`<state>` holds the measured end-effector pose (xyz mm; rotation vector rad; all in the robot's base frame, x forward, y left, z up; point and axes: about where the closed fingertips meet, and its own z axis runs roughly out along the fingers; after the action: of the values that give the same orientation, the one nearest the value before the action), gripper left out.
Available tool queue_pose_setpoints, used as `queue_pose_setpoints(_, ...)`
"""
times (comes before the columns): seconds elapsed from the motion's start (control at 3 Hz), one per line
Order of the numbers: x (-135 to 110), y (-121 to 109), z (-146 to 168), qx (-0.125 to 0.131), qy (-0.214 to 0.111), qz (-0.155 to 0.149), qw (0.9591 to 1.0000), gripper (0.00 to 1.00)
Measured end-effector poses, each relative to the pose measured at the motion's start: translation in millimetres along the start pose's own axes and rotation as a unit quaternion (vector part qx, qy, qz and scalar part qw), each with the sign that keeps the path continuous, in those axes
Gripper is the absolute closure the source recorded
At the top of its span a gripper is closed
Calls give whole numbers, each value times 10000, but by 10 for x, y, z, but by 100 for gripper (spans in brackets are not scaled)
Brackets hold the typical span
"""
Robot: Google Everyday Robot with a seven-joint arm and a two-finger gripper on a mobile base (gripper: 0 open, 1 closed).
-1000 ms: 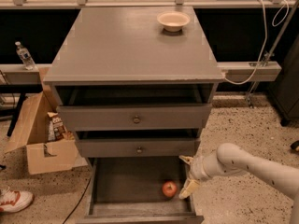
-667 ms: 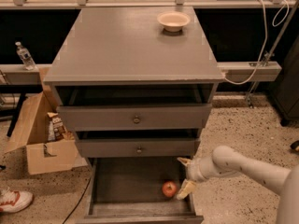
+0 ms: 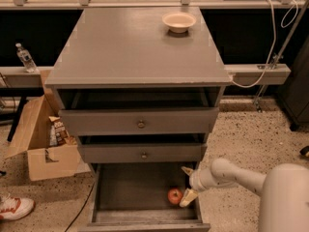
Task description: Pick apple from bottom drawer and place on counter
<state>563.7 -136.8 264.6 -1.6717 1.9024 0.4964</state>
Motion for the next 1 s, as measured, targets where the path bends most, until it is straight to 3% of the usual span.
queue_pose_setpoints(1.0, 500, -39, 684, -2, 320, 317, 9990, 0)
